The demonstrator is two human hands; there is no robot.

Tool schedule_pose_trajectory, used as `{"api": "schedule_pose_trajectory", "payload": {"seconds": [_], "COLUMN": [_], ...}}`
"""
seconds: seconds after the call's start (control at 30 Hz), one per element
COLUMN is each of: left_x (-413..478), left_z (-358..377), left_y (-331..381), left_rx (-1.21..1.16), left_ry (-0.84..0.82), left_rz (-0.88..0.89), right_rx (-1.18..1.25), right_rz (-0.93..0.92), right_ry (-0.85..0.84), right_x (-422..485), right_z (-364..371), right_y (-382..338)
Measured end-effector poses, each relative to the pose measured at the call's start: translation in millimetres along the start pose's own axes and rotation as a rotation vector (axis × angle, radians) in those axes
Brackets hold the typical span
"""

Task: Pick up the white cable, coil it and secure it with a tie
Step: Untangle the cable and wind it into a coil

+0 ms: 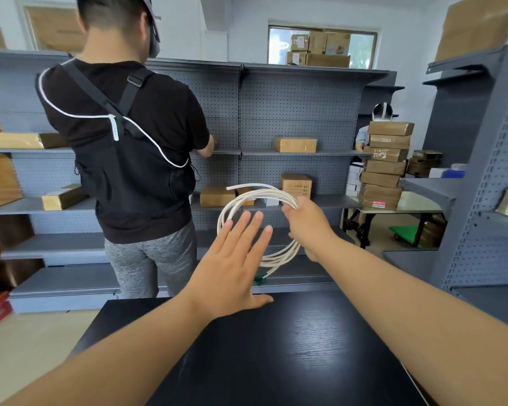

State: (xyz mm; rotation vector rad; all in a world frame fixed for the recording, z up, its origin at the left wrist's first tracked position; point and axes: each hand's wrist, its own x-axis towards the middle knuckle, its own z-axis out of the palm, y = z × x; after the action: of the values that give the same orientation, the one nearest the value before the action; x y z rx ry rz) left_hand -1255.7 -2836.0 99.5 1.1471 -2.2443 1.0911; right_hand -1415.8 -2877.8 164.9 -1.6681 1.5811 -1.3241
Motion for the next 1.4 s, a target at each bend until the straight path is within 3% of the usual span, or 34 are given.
{"api": "schedule_pose_trajectory", "payload": {"seconds": [0.33,0.67,1.0,1.4], "left_x": [9,4,8,4], "left_z": [17,29,22,22], "left_y": [-12,-14,-24,-42], "left_rx": [0.153,0.121,0.137,-0.028], "left_ry": [0.216,0.155,0.115,0.088], "left_rz": [-0.096,-0.092,-0.157,-0.261], "right_rx": [-0.17,-0.117,-0.581,-0.778], "right_rz": [-0.155,-0.067,-0.228,-0.369], "right_ry": [-0.1,-0.138,-0.257,-0.414], "right_x": [-5,-4,-5,-23], "right_z": [7,14,16,23], "right_y": [-9,-15,-18,-24]}}
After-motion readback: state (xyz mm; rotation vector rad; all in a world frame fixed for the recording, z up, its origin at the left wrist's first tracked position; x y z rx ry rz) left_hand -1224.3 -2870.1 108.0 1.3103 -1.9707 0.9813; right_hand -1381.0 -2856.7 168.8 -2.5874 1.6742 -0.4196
